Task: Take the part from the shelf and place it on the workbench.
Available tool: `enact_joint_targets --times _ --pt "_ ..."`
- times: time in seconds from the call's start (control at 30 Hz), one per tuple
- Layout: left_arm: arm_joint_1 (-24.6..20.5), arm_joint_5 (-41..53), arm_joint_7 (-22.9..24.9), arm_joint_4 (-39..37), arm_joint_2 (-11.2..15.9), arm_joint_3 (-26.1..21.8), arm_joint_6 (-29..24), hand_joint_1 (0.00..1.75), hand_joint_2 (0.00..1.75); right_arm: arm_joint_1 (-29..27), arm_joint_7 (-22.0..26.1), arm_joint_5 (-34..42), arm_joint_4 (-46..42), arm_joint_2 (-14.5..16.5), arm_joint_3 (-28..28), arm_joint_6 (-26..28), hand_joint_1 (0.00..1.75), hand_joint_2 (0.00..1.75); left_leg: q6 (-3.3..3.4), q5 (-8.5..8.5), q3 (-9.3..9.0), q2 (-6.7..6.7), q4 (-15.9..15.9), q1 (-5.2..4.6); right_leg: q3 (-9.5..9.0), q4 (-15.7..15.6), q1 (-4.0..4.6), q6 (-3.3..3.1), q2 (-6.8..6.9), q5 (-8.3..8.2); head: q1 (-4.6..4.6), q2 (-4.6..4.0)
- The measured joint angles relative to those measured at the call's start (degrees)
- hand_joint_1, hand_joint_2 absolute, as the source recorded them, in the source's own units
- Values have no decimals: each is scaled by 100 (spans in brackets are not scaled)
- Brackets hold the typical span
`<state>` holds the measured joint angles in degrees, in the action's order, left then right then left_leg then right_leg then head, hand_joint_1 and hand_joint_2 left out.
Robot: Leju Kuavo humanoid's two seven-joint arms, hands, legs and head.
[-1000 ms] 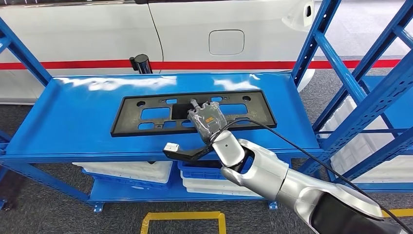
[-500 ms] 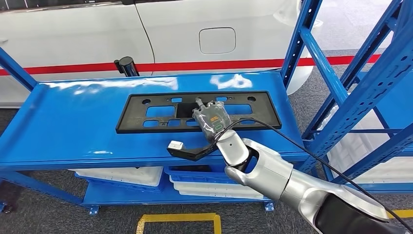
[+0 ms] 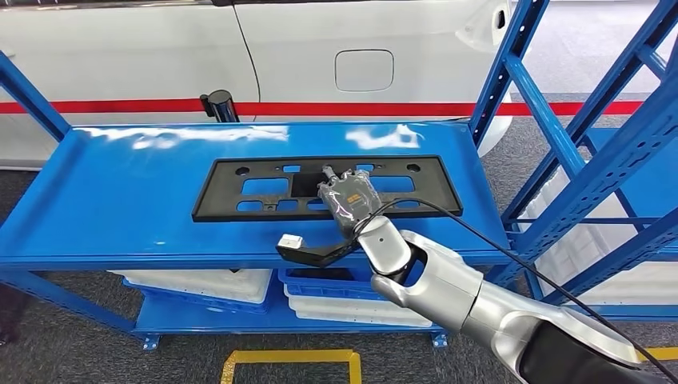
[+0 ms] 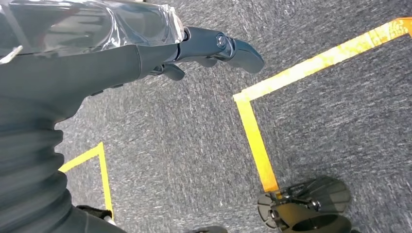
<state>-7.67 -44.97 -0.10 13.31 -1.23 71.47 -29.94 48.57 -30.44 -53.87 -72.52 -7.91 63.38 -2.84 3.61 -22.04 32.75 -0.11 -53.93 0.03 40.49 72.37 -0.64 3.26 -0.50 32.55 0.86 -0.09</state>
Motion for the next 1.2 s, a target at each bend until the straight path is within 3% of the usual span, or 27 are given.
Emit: enact_joint_targets --times 0.03,0.1,0.17,0.3,0.33,0.4,0.47,0.5,0.53,0.57,0.67,0.73,0.8,0.83,0.9,0.97,1.0,1.03,1.07,1.13,1.2 --pt "4 -1 -2 0 1 0 4 0 175 -6 1 3 -1 -8 0 2 175 175 -11 10 16 0 -9 7 -88 -103 -13 18 4 -93 0 0" --pt "5 -1 -6 0 1 0 11 0 175 3 2 10 -13 -15 -2 7 175 175 -42 25 52 -1 -46 21 -547 -857 -49 49 18 -396 -1 0" --pt "-4 0 -11 0 4 1 13 0 175 22 1 19 -35 -16 -5 15 175 175 -96 42 99 -8 -90 14 -905 -1475 -48 18 5 -588 0 0" --pt "1 1 -16 -1 15 1 12 0 175 36 -6 36 -71 -30 -16 26 175 175 -227 66 203 -25 -165 11 -866 -1602 -43 -166 -7 -659 6 0" --pt "3 1 -16 -2 18 1 11 0 175 37 -12 40 -79 -32 -19 22 175 175 -258 -47 260 -25 -277 23 -828 -1608 -49 -213 1 -698 8 0" --pt "2 0 -16 -2 25 1 8 0 175 43 -36 40 -110 -43 -23 2 175 175 -316 -529 472 -22 -857 42 -733 -1613 -54 -278 13 -782 11 0" --pt "5 -1 -15 -2 29 0 6 0 175 43 -63 38 -144 -61 -25 -20 175 175 -353 -981 684 -20 -1628 48 -618 -1608 -45 -302 16 -869 13 0" --pt "7 -1 -15 -2 30 0 5 0 175 42 -72 36 -158 -72 -25 -26 175 175 -357 -1055 698 -21 -1835 48 -559 -1606 -40 -301 16 -913 13 0" --pt "8 0 -14 -2 31 0 5 0 175 42 -81 33 -175 -84 -25 -30 175 175 -349 -1014 607 -21 -1821 47 -502 -1605 -36 -296 16 -957 13 0" --pt "6 1 -14 -2 31 0 4 0 175 44 -89 29 -198 -96 -27 -33 175 175 -331 -890 406 -21 -1578 44 -449 -1604 -33 -287 15 -1000 13 0" --pt "-14 15 -14 -2 29 1 7 0 175 64 -110 10 -282 -126 -48 -35 175 175 -230 -605 -405 -22 -345 4 -341 -1609 -21 -228 16 -1123 9 1" --pt "-16 21 -14 -2 24 3 6 0 175 86 -119 -9 -324 -137 -62 -36 175 175 -181 -582 -560 -26 -20 -38 -314 -1636 -22 -164 21 -1214 6 1" --pt "-5 22 -14 -2 10 4 4 0 175 95 -123 -19 -349 -152 -65 -38 175 175 -126 -475 -498 -20 16 -34 -290 -1665 -28 -93 17 -1274 6 0" --pt "-3 22 -14 -2 3 5 2 0 175 97 -125 -19 -357 -162 -65 -42 175 175 -83 -407 -461 -12 38 -20 -249 -1602 -26 -62 14 -1182 1 0" --pt "-2 24 -14 -2 -10 6 -4 0 175 99 -131 -21 -363 -185 -68 -50 175 175 -10 -265 -362 4 75 5 -86 -1140 -25 -27 14 -701 -9 0" --pt "-4 32 -14 -2 -14 7 -7 0 175 93 -136 -22 -365 -200 -70 -56 175 175 21 -152 -223 5 73 0 96 -365 -23 -4 17 -192 -17 0" --pt "-9 40 -14 -2 -18 7 -7 0 175 86 -136 -21 -365 -207 -69 -57 175 175 18 -96 -151 6 69 -1 115 -89 -26 9 17 -113 -18 0" --pt "-15 49 -14 -2 -22 7 -7 0 175 83 -136 -21 -365 -212 -69 -57 175 175 9 -42 -76 7 64 1 52 15 -33 20 18 -158 -18 0" --pt "-22 58 -14 -2 -25 8 -7 0 175 81 -136 -21 -368 -215 -69 -58 175 175 -6 8 -5 7 54 7 -109 -92 -42 30 19 -289 -19 0" --pt "-38 77 -17 -2 -32 10 -11 0 175 91 -136 -21 -393 -219 -70 -59 175 175 -52 82 129 5 0 11 -673 -777 -62 44 20 -493 -21 0" --pt "-59 101 -28 -2 -36 11 -20 0 175 109 -136 -21 -442 -220 -75 -58 175 175 -119 146 238 2 -79 0 -1139 -1472 -54 11 11 -444 -19 1"
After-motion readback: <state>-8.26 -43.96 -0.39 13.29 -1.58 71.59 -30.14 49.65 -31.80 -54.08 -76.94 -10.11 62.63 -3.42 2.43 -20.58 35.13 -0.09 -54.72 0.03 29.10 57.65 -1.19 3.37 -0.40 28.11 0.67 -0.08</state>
